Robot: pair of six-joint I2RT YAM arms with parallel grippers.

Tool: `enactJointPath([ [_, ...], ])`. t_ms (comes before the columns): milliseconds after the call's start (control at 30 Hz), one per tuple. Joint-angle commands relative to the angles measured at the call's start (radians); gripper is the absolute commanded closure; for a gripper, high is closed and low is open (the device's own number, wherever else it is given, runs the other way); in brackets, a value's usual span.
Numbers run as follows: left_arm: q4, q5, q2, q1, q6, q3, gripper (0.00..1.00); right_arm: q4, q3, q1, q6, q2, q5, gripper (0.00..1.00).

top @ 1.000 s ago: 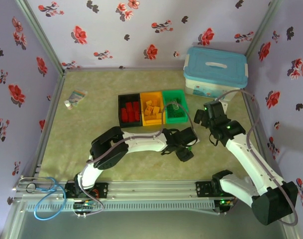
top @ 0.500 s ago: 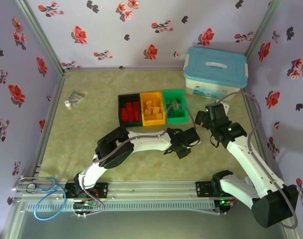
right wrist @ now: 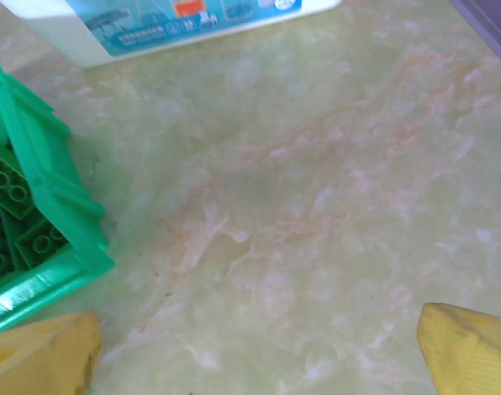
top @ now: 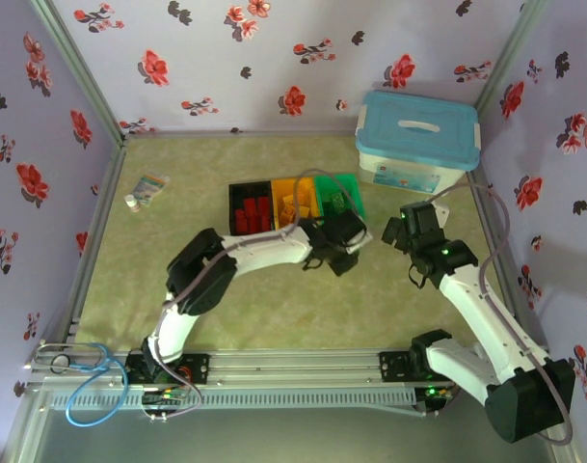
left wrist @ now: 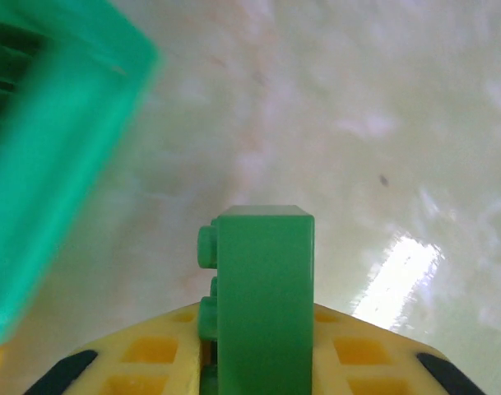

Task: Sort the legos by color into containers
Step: Pick up the lego from the middle-left of the table, then place the lego in the container.

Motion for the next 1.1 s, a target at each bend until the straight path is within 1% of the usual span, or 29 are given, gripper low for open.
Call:
enactJointPath([
  [0, 0.022, 0.045, -0.084, 0.061, -0.053, 0.052, 0.78, -0.001, -0.042, -0.007, 0.037, -0.017, 0.001, 0.01],
  [67, 0.029, 0.063, -0.079, 0.1, -0.082, 0.087, 0.78, 0.01, -0.061, -0.007, 0.046, -0.017, -0.019, 0.01],
  [133, 0.03, 0.074, -0.061, 0.137, -0.112, 0.133, 0.77, 0.028, -0.083, -0.006, 0.053, -0.011, -0.07, 0.02],
  [233, 0.002, 0.089, -0.008, 0.172, -0.14, 0.227, 0.77, 0.05, -0.11, -0.006, 0.061, -0.003, -0.116, 0.03],
  [467, -0.078, 0.092, 0.151, 0.209, -0.226, 0.441, 0.77, 0.057, -0.144, -0.006, 0.067, -0.035, -0.142, 0.04],
  [633, -0.072, 0.093, 0.196, 0.218, -0.266, 0.48, 0.75, 0.048, -0.156, -0.007, 0.061, -0.063, -0.137, 0.04],
  [700, -0.069, 0.093, 0.199, 0.218, -0.267, 0.478, 0.72, 0.049, -0.161, -0.006, 0.06, -0.072, -0.136, 0.04],
  [733, -0.069, 0.094, 0.201, 0.218, -0.267, 0.478, 0.69, 0.051, -0.161, -0.005, 0.061, -0.073, -0.137, 0.04],
  [767, -0.071, 0.094, 0.202, 0.218, -0.266, 0.479, 0.63, 0.049, -0.161, -0.006, 0.06, -0.074, -0.138, 0.04],
  [800, -0.076, 0.094, 0.199, 0.218, -0.263, 0.48, 0.53, 0.049, -0.161, -0.005, 0.061, -0.076, -0.14, 0.04],
  [867, -0.08, 0.094, 0.186, 0.217, -0.254, 0.471, 0.38, 0.053, -0.161, -0.007, 0.057, -0.079, -0.144, 0.04],
  [933, -0.074, 0.09, 0.158, 0.215, -0.243, 0.452, 0.31, 0.06, -0.16, -0.006, 0.052, -0.078, -0.151, 0.03],
  [1033, -0.055, 0.069, 0.096, 0.213, -0.23, 0.408, 0.27, 0.061, -0.154, -0.006, 0.048, -0.078, -0.16, 0.03],
  [1067, -0.048, 0.057, 0.07, 0.211, -0.224, 0.389, 0.23, 0.062, -0.149, -0.007, 0.045, -0.08, -0.162, 0.02],
])
